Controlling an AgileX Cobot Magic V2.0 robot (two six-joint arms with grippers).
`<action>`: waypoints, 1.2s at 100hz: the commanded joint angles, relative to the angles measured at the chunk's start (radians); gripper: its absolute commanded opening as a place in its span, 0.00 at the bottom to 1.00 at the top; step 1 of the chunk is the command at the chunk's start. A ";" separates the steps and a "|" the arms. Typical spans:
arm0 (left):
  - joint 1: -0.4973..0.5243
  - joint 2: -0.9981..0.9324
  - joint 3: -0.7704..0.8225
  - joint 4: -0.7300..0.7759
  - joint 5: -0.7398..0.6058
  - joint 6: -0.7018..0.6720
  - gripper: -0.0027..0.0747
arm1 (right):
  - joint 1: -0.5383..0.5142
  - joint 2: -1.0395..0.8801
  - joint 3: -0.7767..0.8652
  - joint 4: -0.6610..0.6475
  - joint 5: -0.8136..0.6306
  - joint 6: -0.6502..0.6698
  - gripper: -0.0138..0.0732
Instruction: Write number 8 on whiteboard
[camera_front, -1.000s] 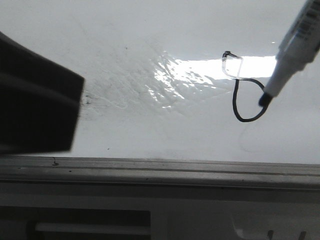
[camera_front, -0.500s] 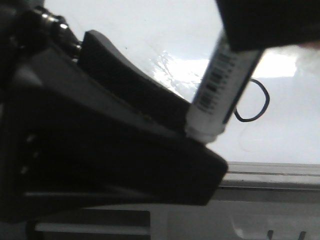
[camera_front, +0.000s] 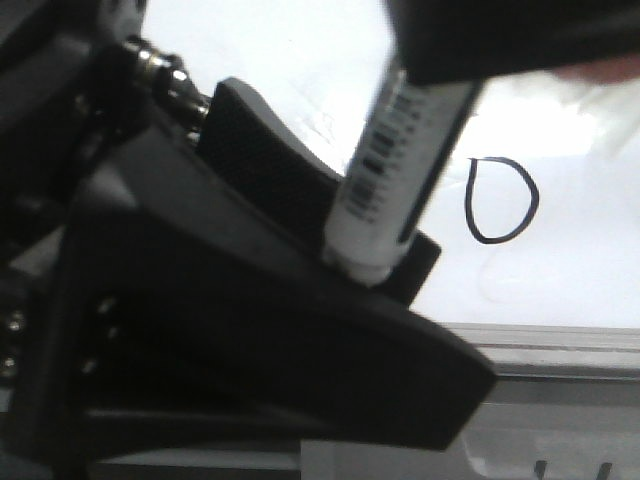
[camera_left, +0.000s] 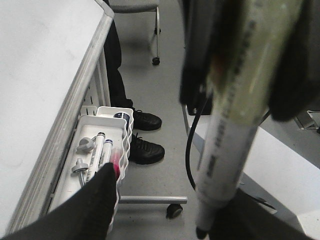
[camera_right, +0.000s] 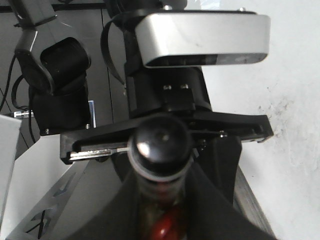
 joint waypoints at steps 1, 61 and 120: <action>-0.005 -0.020 -0.043 -0.136 0.047 -0.007 0.48 | 0.012 0.022 -0.028 0.040 0.003 0.003 0.08; -0.005 -0.020 -0.043 -0.136 0.147 -0.007 0.54 | 0.012 0.030 -0.028 0.042 -0.007 0.003 0.08; -0.003 -0.020 -0.043 -0.129 0.224 -0.086 0.49 | 0.010 0.030 -0.026 0.038 -0.009 0.003 0.08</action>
